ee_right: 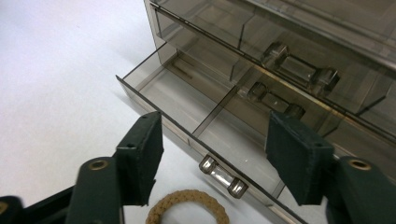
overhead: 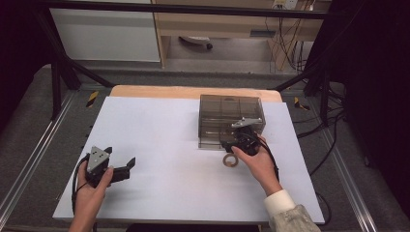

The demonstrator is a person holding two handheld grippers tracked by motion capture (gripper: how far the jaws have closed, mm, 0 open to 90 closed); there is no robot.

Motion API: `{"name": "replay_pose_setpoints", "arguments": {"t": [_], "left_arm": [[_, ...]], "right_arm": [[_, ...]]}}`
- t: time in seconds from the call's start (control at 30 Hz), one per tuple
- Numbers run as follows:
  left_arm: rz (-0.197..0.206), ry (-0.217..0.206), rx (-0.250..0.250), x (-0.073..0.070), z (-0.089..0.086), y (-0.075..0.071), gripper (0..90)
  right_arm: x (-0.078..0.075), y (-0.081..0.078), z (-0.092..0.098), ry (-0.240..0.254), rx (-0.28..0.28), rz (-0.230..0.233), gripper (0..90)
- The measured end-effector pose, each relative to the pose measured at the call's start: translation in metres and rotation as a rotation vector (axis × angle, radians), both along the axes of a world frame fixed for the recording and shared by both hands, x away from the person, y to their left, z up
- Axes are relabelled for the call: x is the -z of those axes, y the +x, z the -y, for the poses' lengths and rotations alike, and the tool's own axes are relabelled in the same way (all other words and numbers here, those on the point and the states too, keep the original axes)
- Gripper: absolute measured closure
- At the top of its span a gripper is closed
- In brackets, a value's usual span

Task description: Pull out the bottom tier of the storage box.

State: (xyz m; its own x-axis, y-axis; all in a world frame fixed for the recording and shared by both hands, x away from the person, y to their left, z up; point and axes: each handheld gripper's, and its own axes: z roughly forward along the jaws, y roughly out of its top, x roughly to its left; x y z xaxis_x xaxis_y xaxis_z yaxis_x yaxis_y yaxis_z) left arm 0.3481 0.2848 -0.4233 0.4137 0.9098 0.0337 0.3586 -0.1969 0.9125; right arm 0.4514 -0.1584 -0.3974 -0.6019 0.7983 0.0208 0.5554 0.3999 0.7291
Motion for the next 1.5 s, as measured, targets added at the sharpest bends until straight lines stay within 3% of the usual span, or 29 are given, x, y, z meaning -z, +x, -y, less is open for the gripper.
{"name": "replay_pose_setpoints", "arguments": {"t": [0.3,0.53,0.73,1.5], "left_arm": [[-0.005,0.016,0.000,0.001,0.001,0.002,5.3],[-0.010,0.021,-0.005,0.002,0.001,0.002,5.4],[-0.014,0.024,-0.008,0.002,0.000,0.002,5.5],[-0.020,0.033,-0.002,0.003,0.003,0.003,5.7]], "right_arm": [[0.006,-0.002,0.003,0.004,0.020,0.033,71.0],[0.011,0.007,0.007,0.020,0.064,0.017,85.1],[0.017,0.011,0.007,0.017,0.063,-0.001,90.0],[0.030,0.021,0.010,-0.021,0.066,-0.021,89.3]]}}
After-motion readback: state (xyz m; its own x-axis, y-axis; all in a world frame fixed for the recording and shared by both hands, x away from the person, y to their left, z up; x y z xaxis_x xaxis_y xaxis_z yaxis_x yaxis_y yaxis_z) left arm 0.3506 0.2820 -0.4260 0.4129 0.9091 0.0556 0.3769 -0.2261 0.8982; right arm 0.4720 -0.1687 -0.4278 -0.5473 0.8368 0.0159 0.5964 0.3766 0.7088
